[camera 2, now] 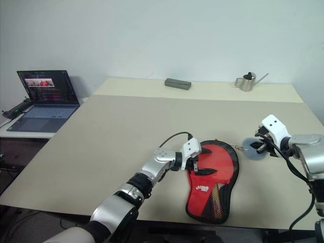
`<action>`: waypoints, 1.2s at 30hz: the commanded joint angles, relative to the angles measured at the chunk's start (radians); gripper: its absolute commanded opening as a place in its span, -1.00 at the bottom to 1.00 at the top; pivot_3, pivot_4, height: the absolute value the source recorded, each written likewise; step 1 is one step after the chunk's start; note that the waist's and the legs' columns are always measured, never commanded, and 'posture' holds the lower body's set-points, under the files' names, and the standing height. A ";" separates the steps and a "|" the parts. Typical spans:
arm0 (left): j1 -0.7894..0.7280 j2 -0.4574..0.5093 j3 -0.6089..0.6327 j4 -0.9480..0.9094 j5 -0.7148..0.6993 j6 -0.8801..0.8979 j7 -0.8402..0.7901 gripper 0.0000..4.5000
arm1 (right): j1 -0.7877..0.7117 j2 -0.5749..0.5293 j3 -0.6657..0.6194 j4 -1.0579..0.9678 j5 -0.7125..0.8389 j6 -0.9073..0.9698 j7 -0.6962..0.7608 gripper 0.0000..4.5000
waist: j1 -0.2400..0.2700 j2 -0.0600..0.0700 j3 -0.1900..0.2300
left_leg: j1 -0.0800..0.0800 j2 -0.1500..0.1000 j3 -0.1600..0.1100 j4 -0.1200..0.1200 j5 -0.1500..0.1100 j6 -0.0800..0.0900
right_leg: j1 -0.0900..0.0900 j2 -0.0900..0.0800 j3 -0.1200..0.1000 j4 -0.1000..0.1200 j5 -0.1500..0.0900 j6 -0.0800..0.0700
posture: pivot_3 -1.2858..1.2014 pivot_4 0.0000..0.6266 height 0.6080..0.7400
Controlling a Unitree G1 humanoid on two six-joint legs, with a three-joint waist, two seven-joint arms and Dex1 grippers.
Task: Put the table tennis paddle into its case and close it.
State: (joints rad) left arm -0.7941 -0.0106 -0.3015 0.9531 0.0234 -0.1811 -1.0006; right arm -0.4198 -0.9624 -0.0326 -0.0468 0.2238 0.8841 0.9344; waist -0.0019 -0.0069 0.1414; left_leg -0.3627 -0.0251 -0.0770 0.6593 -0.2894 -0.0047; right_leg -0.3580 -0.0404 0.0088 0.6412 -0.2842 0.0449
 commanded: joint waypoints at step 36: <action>0.092 -0.009 -0.099 0.154 0.106 0.057 0.016 1.00 | 0.916 -0.196 -0.541 -0.777 0.378 0.133 0.344 -0.98 | 0.028 -0.003 -0.002 | -0.001 0.000 -0.003 -0.014 -0.003 -0.007 | 0.009 -0.010 -0.020 -0.029 0.000 0.007 | 0.03 -0.52 1.00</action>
State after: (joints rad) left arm -0.7907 -0.0545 -0.3357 0.9531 0.0237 -0.1830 -0.9976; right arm 0.4662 -1.1675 -0.5376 -0.7694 0.5725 1.0175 1.2382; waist 0.0262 -0.0100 0.1392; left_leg -0.3638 -0.0260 -0.0799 0.6452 -0.2928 -0.0117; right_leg -0.3488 -0.0512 -0.0113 0.6119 -0.2844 0.0521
